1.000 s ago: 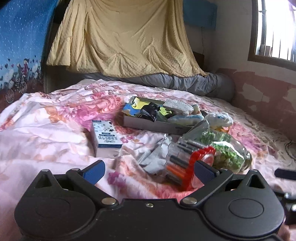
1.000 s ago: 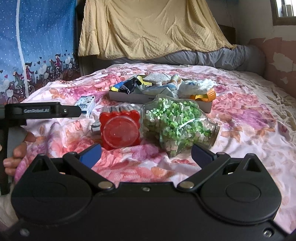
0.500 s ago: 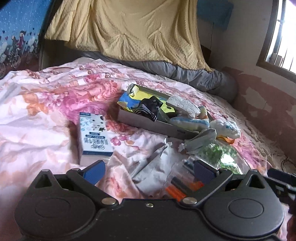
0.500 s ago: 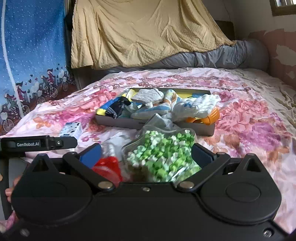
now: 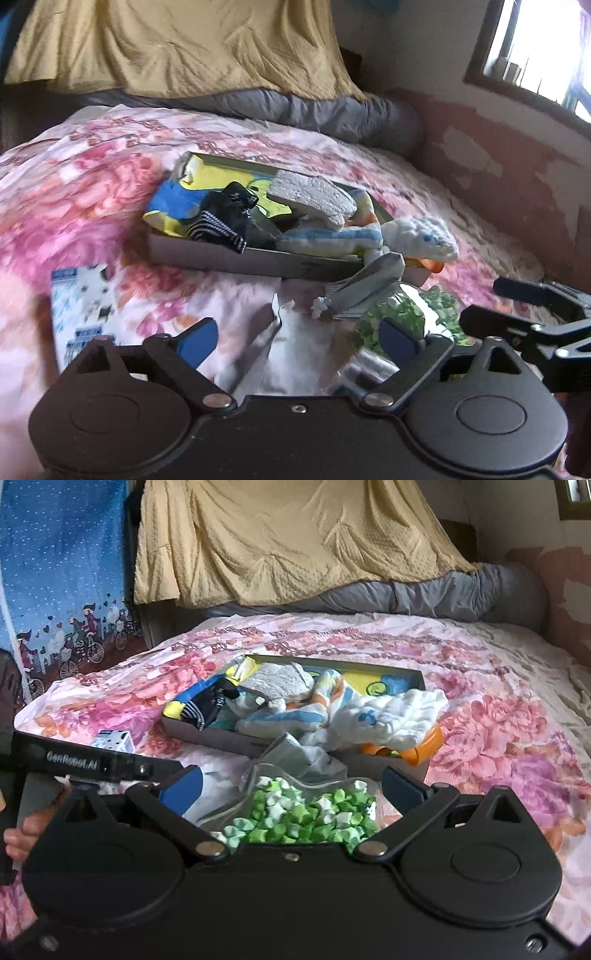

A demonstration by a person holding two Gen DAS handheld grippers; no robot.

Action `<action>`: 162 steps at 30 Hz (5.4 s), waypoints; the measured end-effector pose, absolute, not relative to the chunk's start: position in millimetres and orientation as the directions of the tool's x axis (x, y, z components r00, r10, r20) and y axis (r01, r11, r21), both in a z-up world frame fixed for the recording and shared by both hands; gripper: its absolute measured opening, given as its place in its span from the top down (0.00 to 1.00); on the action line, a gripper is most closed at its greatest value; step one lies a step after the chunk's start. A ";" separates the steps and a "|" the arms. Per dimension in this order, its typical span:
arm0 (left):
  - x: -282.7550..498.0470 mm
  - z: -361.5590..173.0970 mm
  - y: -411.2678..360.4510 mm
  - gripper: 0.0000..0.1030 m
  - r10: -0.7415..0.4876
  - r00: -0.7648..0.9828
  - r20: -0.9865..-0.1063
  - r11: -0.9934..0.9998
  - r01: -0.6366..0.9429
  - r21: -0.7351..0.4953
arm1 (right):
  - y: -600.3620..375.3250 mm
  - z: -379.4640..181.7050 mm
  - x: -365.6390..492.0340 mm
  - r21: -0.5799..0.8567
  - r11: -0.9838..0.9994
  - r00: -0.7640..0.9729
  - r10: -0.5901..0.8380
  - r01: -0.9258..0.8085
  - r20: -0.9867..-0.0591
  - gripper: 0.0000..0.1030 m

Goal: Organize soft objects

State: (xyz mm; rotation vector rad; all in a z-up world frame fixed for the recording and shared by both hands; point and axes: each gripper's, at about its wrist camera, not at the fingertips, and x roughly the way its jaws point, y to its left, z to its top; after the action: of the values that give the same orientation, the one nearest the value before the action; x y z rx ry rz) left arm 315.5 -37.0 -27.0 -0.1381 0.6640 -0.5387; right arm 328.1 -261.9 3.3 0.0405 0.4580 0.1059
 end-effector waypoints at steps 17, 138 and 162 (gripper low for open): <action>374.6 -68.8 -39.0 0.64 -0.534 0.513 -0.672 0.843 0.381 -0.379 | -232.4 4.3 378.8 -0.010 0.996 0.874 0.072 -0.087 -0.481 0.32; 437.2 74.7 -47.0 0.28 -0.240 0.859 -0.453 0.960 0.140 -0.242 | -257.9 116.6 440.8 0.043 0.998 0.951 0.053 -0.042 -0.304 0.42; 299.5 145.6 -50.2 0.05 -0.218 0.948 -0.231 0.969 0.181 -0.171 | -264.9 170.6 338.8 0.059 0.994 0.986 0.100 -0.092 -0.136 0.01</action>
State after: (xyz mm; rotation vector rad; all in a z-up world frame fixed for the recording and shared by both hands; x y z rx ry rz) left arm 299.5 -50.2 145.6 -0.1487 0.2510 -0.2038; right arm 338.8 -264.9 170.6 0.0525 0.1393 0.0966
